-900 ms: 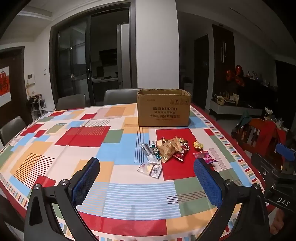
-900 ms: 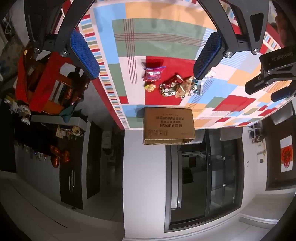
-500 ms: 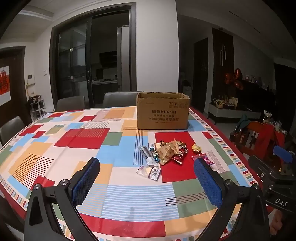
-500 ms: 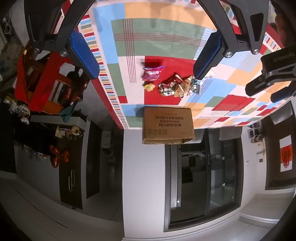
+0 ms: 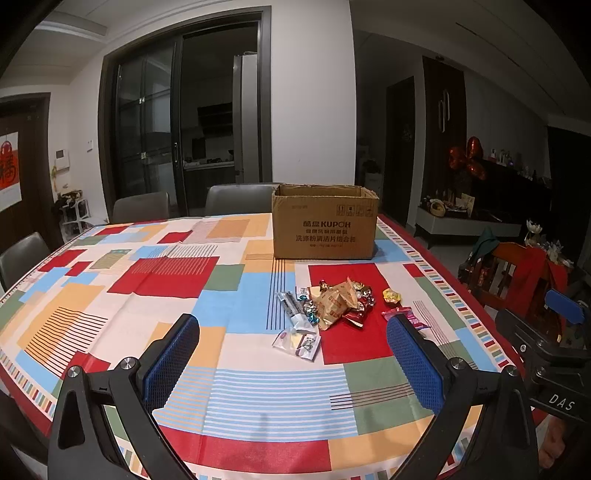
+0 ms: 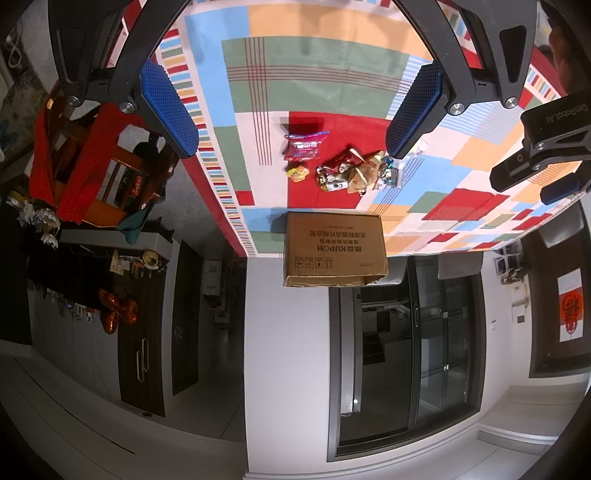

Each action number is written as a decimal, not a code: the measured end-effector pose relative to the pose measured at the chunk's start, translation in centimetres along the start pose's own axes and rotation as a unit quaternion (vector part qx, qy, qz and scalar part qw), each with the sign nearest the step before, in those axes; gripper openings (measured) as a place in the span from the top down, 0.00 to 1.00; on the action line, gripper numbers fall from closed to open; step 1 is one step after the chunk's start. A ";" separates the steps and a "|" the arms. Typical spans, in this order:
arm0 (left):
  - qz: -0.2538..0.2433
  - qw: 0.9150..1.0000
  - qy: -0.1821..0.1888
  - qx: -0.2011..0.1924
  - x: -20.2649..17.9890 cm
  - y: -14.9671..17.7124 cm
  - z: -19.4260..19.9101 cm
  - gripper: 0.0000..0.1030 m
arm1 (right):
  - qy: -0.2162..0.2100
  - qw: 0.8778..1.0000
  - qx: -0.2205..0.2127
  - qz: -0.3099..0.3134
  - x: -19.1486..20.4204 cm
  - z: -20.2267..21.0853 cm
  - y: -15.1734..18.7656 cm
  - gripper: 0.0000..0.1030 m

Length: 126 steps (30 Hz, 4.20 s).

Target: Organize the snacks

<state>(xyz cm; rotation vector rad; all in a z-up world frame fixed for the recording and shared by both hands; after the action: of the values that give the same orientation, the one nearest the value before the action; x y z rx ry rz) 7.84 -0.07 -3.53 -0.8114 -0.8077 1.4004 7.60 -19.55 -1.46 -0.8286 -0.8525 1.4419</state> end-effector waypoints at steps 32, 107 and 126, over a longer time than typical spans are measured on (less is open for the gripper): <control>-0.001 1.000 0.000 -0.001 0.0 0.1 0.1 0.00 | -0.001 1.000 0.001 -0.001 0.0 0.0 0.0 0.00; 0.061 0.962 0.018 0.267 0.3 6.3 -20.2 0.29 | -0.055 0.971 0.233 -0.022 1.1 -20.6 3.8 0.19; 0.069 0.964 0.038 0.254 0.0 5.9 -20.9 0.52 | -0.041 0.967 0.250 0.001 1.3 -22.4 5.1 0.59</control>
<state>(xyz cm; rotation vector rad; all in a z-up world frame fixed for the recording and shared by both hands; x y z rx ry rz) 22.90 -0.19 -19.16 -0.5206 -0.3087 1.5974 24.78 -17.62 -16.59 -0.3892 -0.5097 1.6069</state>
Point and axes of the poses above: each gripper's, at about its wrist camera, not at the fingertips, and z roughly against the way its jaws point, x to its left, y to its underside, the point moved 9 cm from there along -z, roughly the way its jaws point, and after that the axes turned 4 degrees about x, right-handed, at the moved point
